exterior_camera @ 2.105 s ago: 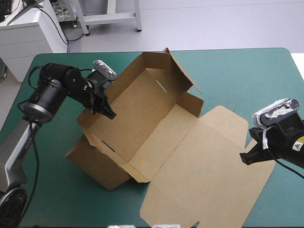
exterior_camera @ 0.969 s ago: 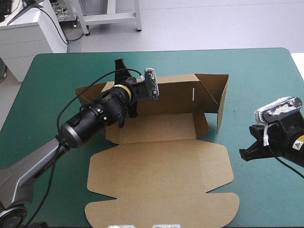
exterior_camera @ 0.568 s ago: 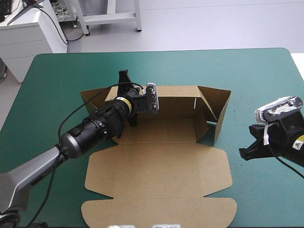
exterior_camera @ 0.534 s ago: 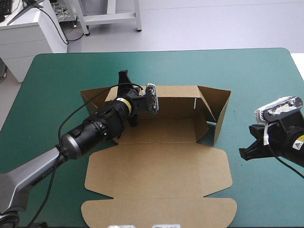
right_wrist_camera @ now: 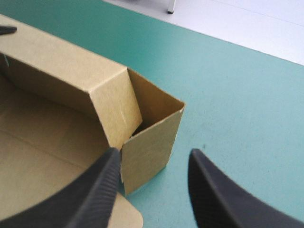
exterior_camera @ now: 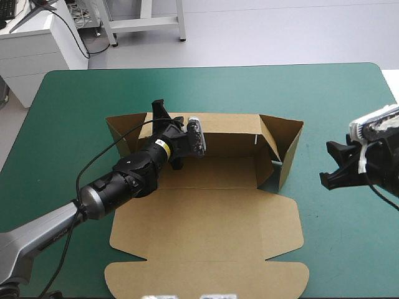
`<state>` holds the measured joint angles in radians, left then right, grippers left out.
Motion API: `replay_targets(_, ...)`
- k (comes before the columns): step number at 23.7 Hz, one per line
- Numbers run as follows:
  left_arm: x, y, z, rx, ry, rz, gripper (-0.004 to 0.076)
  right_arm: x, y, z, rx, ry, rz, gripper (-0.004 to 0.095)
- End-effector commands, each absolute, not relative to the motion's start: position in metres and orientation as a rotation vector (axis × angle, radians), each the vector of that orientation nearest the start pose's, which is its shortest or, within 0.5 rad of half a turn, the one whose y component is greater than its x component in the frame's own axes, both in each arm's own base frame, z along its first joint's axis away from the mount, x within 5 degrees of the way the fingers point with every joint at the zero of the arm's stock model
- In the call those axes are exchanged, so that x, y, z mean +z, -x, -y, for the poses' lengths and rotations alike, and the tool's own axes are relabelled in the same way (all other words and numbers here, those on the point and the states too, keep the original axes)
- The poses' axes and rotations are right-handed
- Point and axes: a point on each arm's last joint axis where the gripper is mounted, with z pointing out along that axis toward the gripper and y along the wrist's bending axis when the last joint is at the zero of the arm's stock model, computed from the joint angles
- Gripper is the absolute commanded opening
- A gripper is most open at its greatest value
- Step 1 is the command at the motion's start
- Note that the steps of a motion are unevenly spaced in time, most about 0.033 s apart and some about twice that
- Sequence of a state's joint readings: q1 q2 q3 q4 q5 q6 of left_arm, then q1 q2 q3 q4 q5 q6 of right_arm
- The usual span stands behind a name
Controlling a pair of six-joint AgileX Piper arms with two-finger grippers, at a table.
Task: Fold the box
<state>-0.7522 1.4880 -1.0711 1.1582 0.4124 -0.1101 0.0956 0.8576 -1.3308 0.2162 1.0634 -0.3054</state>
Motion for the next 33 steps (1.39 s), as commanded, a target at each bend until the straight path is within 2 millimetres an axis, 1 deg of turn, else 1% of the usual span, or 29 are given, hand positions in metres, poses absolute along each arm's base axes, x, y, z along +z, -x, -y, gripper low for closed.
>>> replay_targets(1,0.303,-0.263,0.196,0.503,-1.342,-1.653,-0.0006,0.492,-0.141,-0.028,0.137,0.322,-1.875,0.0716)
replay_targets(2,0.303,-0.263,0.196,0.505,-1.342,-1.654,-0.0006,0.492,-0.149,-0.029,0.144,0.309,-1.881,0.0751)
replay_targets(3,0.303,-0.263,0.195,0.514,-1.341,-1.656,-0.0006,0.489,-0.163,-0.03,0.159,0.284,-1.903,0.0765)
replay_targets(5,0.304,-0.264,0.193,0.553,-1.333,-1.659,-0.0006,0.483,-0.19,-0.031,0.189,0.23,-1.957,0.0766)
replay_targets(6,0.305,-0.265,0.191,0.579,-1.324,-1.661,-0.0006,0.479,-0.21,-0.033,0.202,0.213,-1.994,0.0766)
replay_targets(9,0.306,-0.266,0.189,0.608,-1.31,-1.661,-0.0006,0.469,-0.258,-0.039,0.228,0.216,-2.092,0.0766)
replay_targets(10,0.306,-0.266,0.189,0.603,-1.302,-1.666,-0.0006,0.463,-0.28,-0.042,0.243,0.223,-2.166,0.0766)
replay_targets(11,0.306,-0.266,0.189,0.596,-1.283,-1.671,-0.0006,0.459,-0.298,-0.044,0.25,0.228,-2.211,0.0766)
replay_targets(15,0.307,-0.264,0.192,0.6,-1.264,-1.671,-0.0006,0.447,-0.338,-0.048,0.268,0.229,-2.297,0.0766)
replay_targets(16,0.307,-0.262,0.194,0.596,-1.271,-1.665,-0.0006,0.439,-0.352,-0.051,0.28,0.234,-2.33,0.0766)
replay_targets(18,0.307,-0.259,0.197,0.596,-1.277,-1.661,-0.0006,0.431,-0.362,-0.052,0.292,0.238,-2.372,0.0766)
replay_targets(20,0.307,-0.257,0.199,0.59,-1.276,-1.661,-0.0006,0.417,-0.374,-0.055,0.319,0.247,-2.419,0.0766)
replay_targets(22,0.307,-0.258,0.198,0.571,-1.233,-1.69,-0.0006,0.405,-0.38,-0.056,0.323,0.253,-2.465,0.0765)
replay_targets(24,0.306,-0.258,0.197,0.577,-1.218,-1.708,-0.0006,0.398,-0.382,-0.056,0.327,0.259,-2.505,0.0765)
replay_targets(27,0.306,-0.258,0.195,0.595,-1.211,-1.72,-0.0006,0.394,-0.379,-0.056,0.33,0.283,-2.555,0.0765)
replay_targets(30,0.306,-0.258,0.194,0.608,-1.204,-1.728,-0.0006,0.399,-0.374,-0.057,0.341,0.288,-2.54,0.0765)
replay_targets(33,0.306,-0.258,0.192,0.625,-1.2,-1.738,-0.0006,0.413,-0.364,-0.057,0.352,0.29,-2.502,0.0765)
